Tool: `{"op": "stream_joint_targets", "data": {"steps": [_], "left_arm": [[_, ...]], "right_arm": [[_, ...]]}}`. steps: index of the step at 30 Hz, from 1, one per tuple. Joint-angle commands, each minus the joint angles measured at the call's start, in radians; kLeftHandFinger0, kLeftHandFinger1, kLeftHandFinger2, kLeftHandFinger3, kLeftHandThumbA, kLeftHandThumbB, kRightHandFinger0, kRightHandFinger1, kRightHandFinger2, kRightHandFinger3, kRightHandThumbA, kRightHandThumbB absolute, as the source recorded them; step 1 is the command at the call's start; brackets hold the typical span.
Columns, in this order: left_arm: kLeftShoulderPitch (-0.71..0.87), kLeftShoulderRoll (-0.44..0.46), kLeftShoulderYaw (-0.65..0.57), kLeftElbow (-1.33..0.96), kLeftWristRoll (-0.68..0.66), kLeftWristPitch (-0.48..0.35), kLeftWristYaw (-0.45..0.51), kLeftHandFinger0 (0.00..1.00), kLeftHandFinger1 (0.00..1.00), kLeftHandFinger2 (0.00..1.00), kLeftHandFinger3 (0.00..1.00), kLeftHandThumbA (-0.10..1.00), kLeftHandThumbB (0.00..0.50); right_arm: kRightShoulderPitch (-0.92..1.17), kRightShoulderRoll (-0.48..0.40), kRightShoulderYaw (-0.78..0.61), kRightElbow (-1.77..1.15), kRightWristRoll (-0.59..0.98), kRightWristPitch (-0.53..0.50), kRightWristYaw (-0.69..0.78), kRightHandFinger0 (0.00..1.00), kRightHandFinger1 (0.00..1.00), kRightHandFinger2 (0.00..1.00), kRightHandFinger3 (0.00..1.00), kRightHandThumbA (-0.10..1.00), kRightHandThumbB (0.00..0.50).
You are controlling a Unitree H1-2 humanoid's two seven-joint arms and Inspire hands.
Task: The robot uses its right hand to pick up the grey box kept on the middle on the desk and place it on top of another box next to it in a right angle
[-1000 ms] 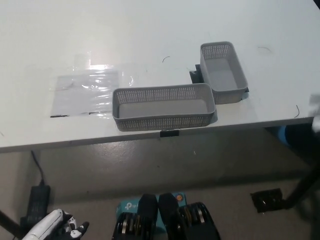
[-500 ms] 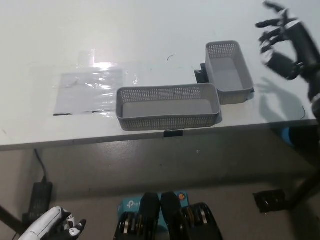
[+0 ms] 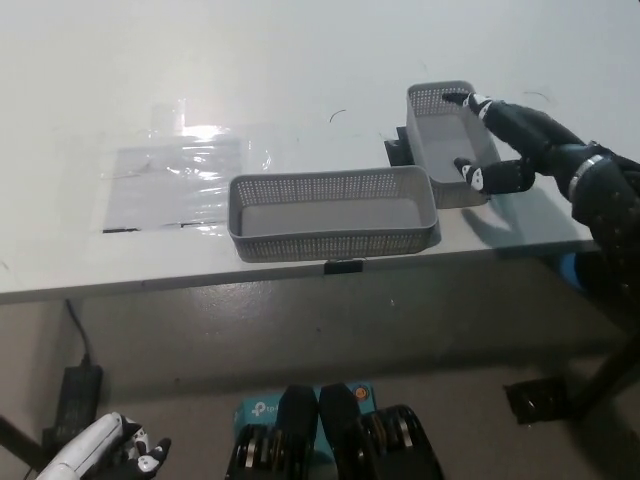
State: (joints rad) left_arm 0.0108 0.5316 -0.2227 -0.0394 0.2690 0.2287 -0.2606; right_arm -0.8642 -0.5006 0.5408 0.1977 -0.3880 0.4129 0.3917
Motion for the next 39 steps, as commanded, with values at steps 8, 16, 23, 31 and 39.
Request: {"op": "stream_joint_targets", "data": {"steps": [8, 16, 23, 31, 39], "left_arm": [[-0.010, 0.011, 0.010, -0.040, 0.013, 0.008, -0.023, 0.00, 0.00, 0.07, 0.20, 0.54, 0.152], [-0.013, 0.017, 0.022, -0.047, 0.007, 0.006, -0.036, 0.00, 0.00, 0.04, 0.18, 0.58, 0.165], [-0.025, 0.017, 0.024, -0.062, 0.022, 0.027, -0.049, 0.00, 0.00, 0.04, 0.20, 0.61, 0.164], [-0.031, 0.008, 0.026, -0.045, 0.019, -0.004, -0.041, 0.00, 0.00, 0.05, 0.19, 0.64, 0.189], [-0.039, 0.016, 0.019, -0.053, 0.026, 0.021, -0.055, 0.03, 0.00, 0.05, 0.21, 0.67, 0.197]], "right_arm": [[-0.090, 0.034, 0.067, 0.221, -0.147, -0.134, -0.006, 1.00, 1.00, 1.00, 1.00, 0.45, 0.406], [-0.045, 0.073, 0.117, 0.345, -0.225, -0.201, -0.050, 1.00, 1.00, 1.00, 1.00, 0.40, 0.395], [-0.033, 0.101, 0.128, 0.333, -0.284, -0.272, -0.117, 1.00, 1.00, 1.00, 1.00, 0.36, 0.336], [-0.065, 0.079, 0.219, 0.355, -0.485, -0.353, -0.271, 0.02, 0.20, 0.39, 0.84, -0.01, 0.046], [-0.075, 0.066, 0.263, 0.447, -0.579, -0.399, -0.433, 0.00, 0.22, 0.52, 0.11, -0.10, 0.000]]}}
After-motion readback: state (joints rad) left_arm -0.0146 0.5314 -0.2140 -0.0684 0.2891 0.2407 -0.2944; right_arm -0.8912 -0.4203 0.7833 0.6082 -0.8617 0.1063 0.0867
